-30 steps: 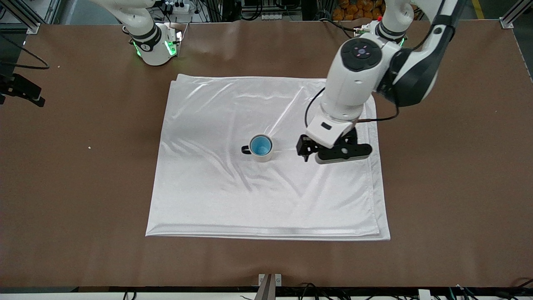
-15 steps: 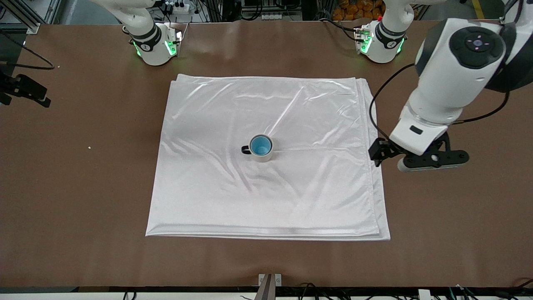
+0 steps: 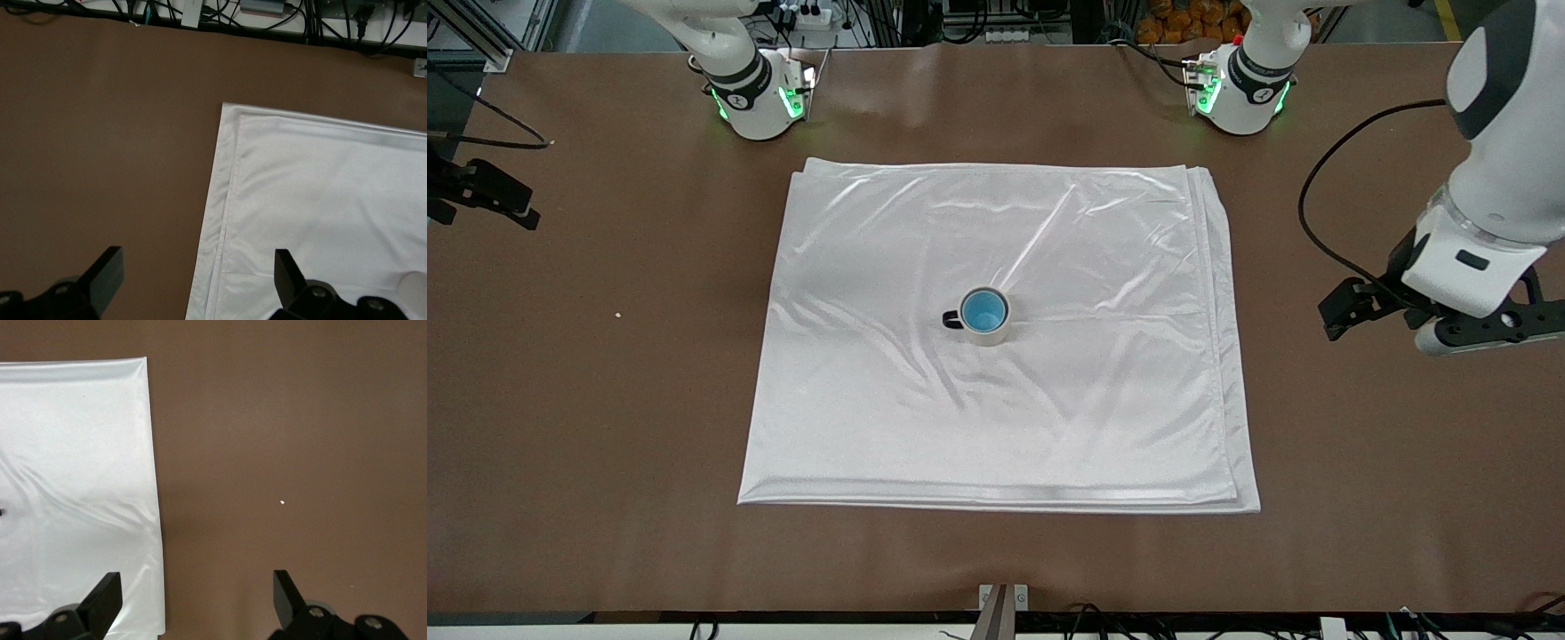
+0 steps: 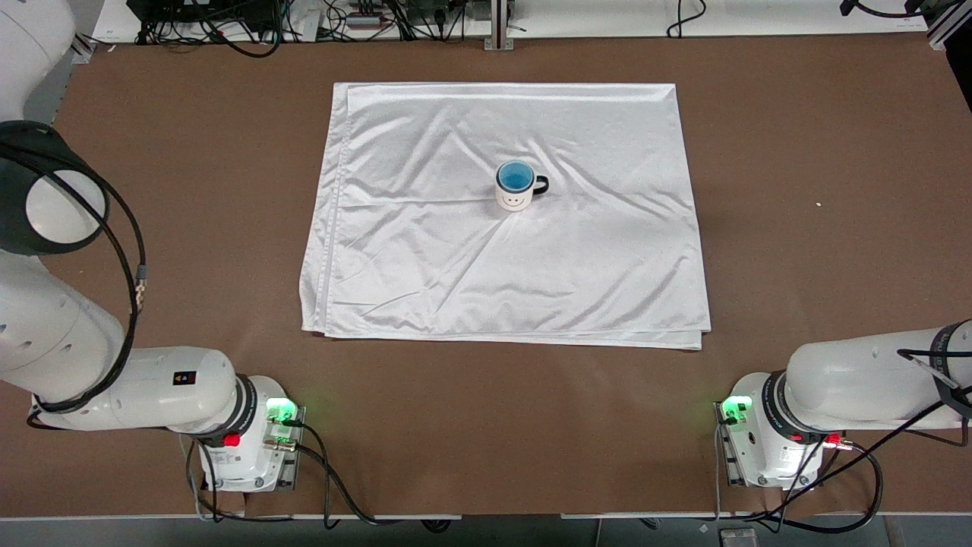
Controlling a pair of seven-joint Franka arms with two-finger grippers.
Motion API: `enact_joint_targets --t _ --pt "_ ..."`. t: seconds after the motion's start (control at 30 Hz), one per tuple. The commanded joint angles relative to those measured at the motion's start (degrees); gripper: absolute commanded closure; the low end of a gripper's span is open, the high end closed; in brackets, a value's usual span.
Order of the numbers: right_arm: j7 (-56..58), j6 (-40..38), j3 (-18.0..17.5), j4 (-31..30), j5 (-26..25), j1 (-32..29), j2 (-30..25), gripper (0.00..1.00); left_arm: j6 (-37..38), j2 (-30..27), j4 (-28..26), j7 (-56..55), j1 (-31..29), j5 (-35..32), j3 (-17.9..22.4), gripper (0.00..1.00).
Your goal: Place blue cup into white mug on cloth
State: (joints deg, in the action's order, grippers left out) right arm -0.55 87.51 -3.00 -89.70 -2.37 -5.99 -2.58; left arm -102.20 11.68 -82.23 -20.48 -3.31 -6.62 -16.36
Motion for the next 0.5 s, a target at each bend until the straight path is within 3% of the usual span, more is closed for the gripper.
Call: enact_joint_targets --t 0.0,0.17,0.47 --pt "-1.1 -0.2 0.0 0.5 0.5 0.2 0.1 0.00 0.4 -3.2 -2.6 3.0 -1.0 5.0 1.6 0.00" --pt "-1.1 -0.2 0.0 0.6 0.5 0.2 0.1 0.00 2.0 -5.0 -4.3 3.3 0.6 5.1 4.9 0.00" --pt "-2.3 -0.2 0.0 0.5 0.5 0.7 0.1 0.00 2.4 -6.3 -6.9 6.0 0.5 5.6 6.4 0.00"
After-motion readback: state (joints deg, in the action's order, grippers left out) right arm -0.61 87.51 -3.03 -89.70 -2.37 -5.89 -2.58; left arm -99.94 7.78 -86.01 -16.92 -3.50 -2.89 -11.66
